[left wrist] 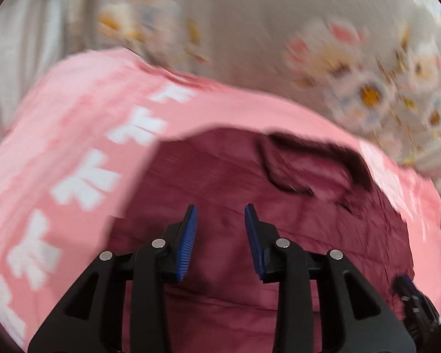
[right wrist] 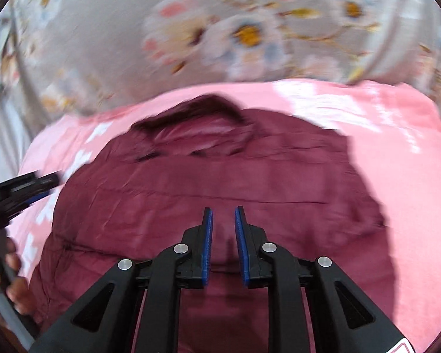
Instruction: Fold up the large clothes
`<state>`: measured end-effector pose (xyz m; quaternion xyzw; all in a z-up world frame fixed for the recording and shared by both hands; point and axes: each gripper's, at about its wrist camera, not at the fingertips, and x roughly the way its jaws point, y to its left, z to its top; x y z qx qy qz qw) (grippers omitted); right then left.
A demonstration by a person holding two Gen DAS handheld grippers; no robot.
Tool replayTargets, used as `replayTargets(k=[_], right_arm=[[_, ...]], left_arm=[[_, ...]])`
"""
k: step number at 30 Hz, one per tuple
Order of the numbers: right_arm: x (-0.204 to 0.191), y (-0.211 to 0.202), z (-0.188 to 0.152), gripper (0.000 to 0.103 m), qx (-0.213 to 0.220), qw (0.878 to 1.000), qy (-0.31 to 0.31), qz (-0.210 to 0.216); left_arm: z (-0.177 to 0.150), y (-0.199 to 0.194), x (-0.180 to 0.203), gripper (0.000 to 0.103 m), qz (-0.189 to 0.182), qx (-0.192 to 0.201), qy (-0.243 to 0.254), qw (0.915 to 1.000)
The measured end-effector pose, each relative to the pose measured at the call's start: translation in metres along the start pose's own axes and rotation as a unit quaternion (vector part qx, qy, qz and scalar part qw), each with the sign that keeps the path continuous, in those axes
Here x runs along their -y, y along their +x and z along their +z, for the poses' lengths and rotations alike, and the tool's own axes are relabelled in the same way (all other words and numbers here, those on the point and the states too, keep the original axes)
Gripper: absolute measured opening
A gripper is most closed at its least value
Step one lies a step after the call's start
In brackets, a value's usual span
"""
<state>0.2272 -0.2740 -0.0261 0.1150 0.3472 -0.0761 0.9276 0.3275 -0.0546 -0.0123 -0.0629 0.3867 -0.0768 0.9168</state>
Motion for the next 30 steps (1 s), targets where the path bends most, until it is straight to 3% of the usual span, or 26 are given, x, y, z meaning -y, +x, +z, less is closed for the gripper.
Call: replayTargets(k=[4, 13, 30], right_arm=[[-0.023, 0.032, -0.008, 0.017, -0.040, 0.999, -0.033, -0.004], [-0.024, 0.048, -0.032, 0.016, -0.058, 0.997, -0.041, -0.021], [-0.028, 0.051, -0.033, 0.016, -0.056, 0.996, -0.057, -0.040]], left_arm=[[-0.023, 0.040, 0.017, 0.032, 0.003, -0.054, 0.010, 0.9985], [-0.050, 0.055, 0.014, 0.032, 0.011, -0.035, 0.021, 0.9991], [-0.050, 0.056, 0.014, 0.032, 0.018, -0.030, 0.026, 0.9991]])
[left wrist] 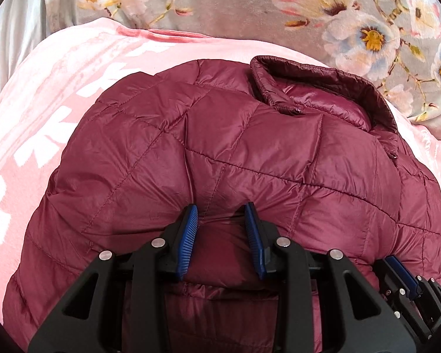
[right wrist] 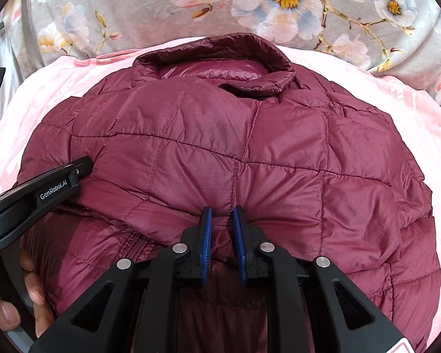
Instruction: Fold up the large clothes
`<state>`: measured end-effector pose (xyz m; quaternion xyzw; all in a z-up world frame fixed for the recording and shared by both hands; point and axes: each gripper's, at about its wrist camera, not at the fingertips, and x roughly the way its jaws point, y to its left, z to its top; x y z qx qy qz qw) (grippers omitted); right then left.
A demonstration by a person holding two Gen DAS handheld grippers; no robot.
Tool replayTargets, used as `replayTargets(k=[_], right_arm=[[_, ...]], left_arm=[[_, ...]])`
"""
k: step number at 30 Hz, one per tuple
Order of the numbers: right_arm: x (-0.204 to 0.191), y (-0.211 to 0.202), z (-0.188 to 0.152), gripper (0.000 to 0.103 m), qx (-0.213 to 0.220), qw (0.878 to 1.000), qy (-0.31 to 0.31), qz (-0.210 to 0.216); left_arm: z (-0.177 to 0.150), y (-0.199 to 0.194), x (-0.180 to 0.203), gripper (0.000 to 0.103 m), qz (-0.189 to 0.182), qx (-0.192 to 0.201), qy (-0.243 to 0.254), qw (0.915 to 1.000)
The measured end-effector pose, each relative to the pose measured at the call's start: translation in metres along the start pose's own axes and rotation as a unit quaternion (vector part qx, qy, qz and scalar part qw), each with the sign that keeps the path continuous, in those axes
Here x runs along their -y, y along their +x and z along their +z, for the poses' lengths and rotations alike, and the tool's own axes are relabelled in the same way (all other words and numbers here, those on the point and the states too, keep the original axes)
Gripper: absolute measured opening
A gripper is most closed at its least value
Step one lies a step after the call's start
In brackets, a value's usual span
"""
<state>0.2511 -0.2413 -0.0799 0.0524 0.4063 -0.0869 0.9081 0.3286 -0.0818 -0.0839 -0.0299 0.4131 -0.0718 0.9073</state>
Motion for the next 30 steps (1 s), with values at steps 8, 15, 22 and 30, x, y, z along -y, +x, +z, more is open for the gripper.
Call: replayTargets(k=[8, 15, 22, 30], right_arm=[[0.000, 0.000, 0.000, 0.016, -0.001, 1.000, 0.002, 0.002], [0.015, -0.007, 0.002, 0.018, -0.001, 0.998, 0.037, 0.041], [0.077, -0.043, 0.033, 0.042, 0.043, 0.978, 0.151, 0.137], [0.099, 0.029, 0.090, 0.051, 0.021, 0.944, 0.252, 0.211]], left_arm=[[0.000, 0.000, 0.000, 0.032, 0.002, -0.001, 0.002, 1.0000], [0.004, -0.004, -0.009, 0.034, -0.026, -0.004, -0.013, 0.9996], [0.066, -0.033, -0.034, 0.052, -0.109, 0.001, -0.097, 0.9893], [0.110, 0.042, -0.012, 0.057, -0.196, -0.094, -0.205, 0.9543]])
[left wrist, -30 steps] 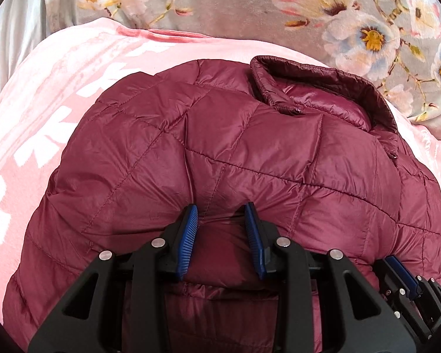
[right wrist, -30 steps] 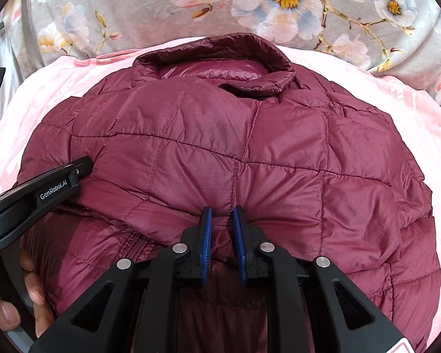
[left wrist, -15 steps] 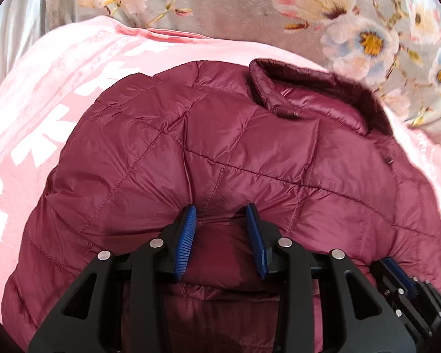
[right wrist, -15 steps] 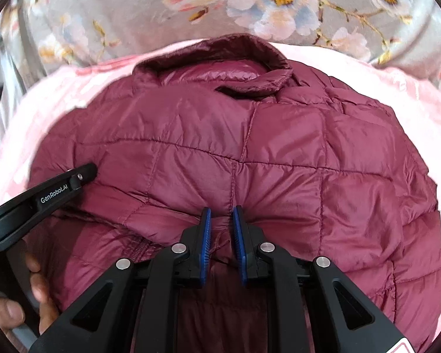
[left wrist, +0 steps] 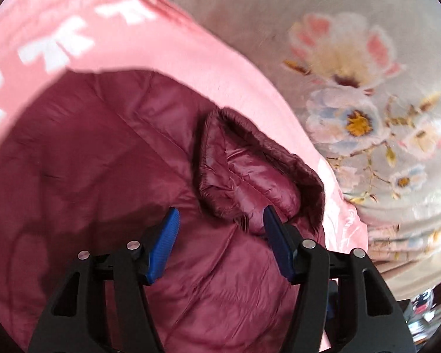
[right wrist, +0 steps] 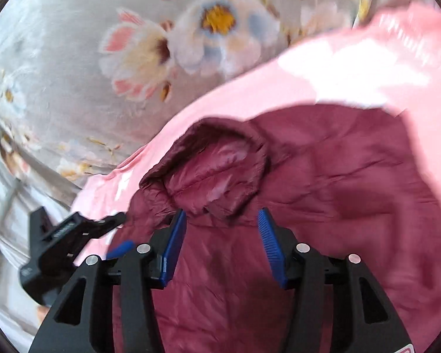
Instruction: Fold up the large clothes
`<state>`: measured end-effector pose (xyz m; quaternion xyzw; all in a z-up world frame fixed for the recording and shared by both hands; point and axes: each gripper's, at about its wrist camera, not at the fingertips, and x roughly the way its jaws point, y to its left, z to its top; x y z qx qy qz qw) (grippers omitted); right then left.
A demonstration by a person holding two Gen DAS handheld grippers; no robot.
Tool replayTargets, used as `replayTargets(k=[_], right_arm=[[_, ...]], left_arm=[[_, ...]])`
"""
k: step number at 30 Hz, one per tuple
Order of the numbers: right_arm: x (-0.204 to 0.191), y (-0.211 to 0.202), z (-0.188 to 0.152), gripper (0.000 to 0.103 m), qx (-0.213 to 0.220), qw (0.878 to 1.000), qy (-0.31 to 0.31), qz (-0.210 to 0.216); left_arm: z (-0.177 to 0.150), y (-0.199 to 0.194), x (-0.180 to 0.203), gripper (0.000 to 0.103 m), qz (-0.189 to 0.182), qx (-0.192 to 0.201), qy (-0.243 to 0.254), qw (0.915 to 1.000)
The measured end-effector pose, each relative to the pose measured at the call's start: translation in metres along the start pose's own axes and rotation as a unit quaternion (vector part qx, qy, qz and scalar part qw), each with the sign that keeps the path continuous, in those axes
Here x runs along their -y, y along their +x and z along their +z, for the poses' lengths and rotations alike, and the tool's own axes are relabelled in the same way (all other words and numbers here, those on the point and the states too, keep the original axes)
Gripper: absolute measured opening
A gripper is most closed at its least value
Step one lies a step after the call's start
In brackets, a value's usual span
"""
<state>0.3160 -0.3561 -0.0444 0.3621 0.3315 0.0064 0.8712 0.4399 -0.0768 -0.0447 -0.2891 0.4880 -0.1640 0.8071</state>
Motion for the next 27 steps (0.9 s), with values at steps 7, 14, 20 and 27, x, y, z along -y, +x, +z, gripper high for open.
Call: replayTargets(k=[7, 14, 20, 27], right_arm=[[-0.016, 0.037, -0.001, 0.009, -0.009, 0.999, -0.034, -0.041], [-0.009, 0.038, -0.013, 0.007, -0.017, 0.990, -0.091, -0.108], [-0.006, 0.045, -0.020, 0.005, -0.019, 0.985, -0.115, -0.129], [-0.015, 0.000, -0.010, 0.016, 0.039, 0.990, -0.100, -0.095]], left_arm=[[-0.008, 0.034, -0.001, 0.011, 0.021, -0.015, 0.012, 0.9996], [-0.026, 0.035, -0.011, 0.009, 0.058, 0.012, 0.093, 0.9939], [-0.041, 0.043, -0.009, 0.010, 0.080, 0.042, 0.153, 0.9840], [-0.027, 0.008, -0.016, 0.012, 0.042, 0.061, 0.112, 0.9910]])
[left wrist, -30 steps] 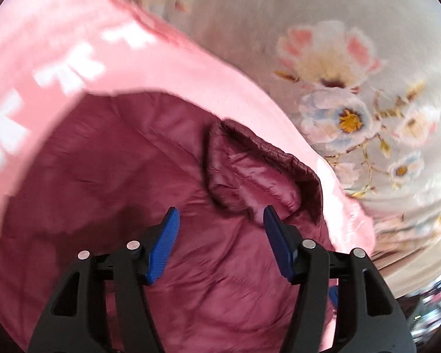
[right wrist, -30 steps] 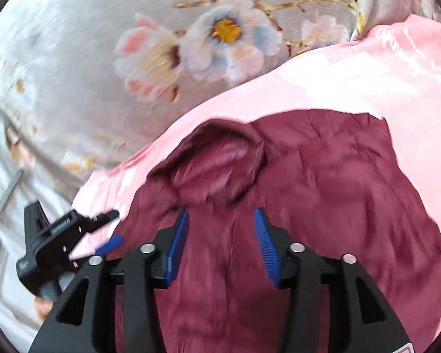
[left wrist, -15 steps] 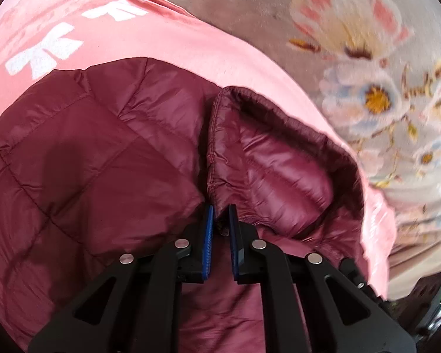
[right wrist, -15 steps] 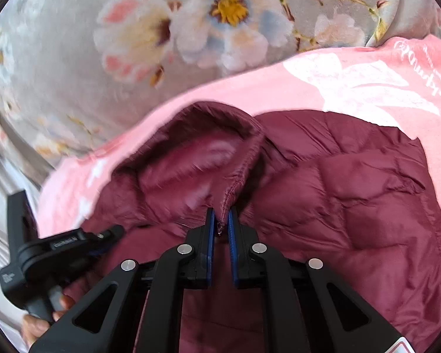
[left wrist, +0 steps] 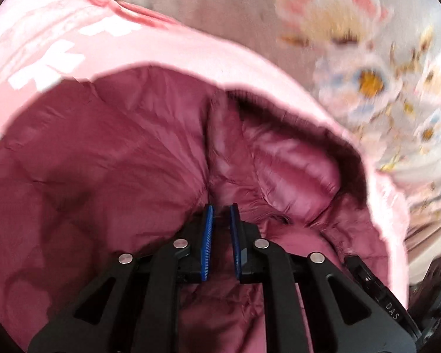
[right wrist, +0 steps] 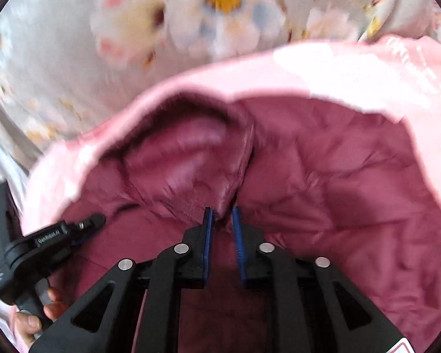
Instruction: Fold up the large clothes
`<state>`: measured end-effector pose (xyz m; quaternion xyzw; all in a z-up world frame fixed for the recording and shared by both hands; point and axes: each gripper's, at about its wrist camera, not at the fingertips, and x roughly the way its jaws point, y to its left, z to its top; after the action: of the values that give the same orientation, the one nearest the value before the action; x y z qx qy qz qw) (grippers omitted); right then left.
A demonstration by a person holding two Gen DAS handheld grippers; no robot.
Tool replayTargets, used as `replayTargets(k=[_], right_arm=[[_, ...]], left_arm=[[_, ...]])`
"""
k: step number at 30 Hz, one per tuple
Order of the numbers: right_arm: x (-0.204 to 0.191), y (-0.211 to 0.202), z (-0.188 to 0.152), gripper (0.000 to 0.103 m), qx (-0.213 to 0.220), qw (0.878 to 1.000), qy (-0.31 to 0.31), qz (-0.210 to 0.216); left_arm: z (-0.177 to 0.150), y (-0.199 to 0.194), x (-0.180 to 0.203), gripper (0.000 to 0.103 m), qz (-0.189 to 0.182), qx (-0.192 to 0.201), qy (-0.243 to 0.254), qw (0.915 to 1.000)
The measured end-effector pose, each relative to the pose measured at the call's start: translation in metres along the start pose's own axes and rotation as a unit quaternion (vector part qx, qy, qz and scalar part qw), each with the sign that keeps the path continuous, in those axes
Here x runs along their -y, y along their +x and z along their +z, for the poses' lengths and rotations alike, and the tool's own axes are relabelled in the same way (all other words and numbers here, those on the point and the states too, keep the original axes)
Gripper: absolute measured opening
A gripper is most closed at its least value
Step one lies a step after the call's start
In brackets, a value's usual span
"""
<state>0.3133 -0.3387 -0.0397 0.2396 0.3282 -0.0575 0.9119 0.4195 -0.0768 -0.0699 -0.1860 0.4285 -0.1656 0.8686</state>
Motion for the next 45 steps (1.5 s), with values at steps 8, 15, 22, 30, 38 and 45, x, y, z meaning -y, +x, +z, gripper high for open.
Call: replayTargets(k=[8, 15, 22, 30, 38, 45], right_arm=[[-0.008, 0.006, 0.076, 0.017, 0.070, 0.997, 0.046, 0.003], [-0.018, 0.075, 0.075, 0.017, -0.024, 1.000, 0.001, -0.018], [-0.004, 0.087, 0.046, 0.004, -0.065, 0.996, -0.021, -0.050], [-0.017, 0.098, 0.040, 0.002, -0.063, 0.991, -0.066, -0.099], [-0.018, 0.098, 0.039, 0.002, -0.056, 0.991, -0.069, -0.101], [-0.012, 0.088, 0.041, 0.009, -0.040, 0.996, -0.045, -0.069]], left_arm=[[0.075, -0.013, 0.017, 0.014, -0.005, 0.048, -0.058, 0.9971], [0.083, 0.053, 0.009, 0.013, 0.007, -0.017, -0.092, 0.9956], [0.050, 0.066, 0.009, 0.012, 0.042, -0.032, -0.001, 0.9986], [0.038, 0.073, 0.008, 0.012, 0.056, -0.008, 0.033, 0.9979], [0.035, 0.073, 0.004, 0.012, 0.057, 0.000, 0.036, 0.9977], [0.033, 0.069, 0.003, 0.012, 0.051, 0.011, 0.025, 0.9983]])
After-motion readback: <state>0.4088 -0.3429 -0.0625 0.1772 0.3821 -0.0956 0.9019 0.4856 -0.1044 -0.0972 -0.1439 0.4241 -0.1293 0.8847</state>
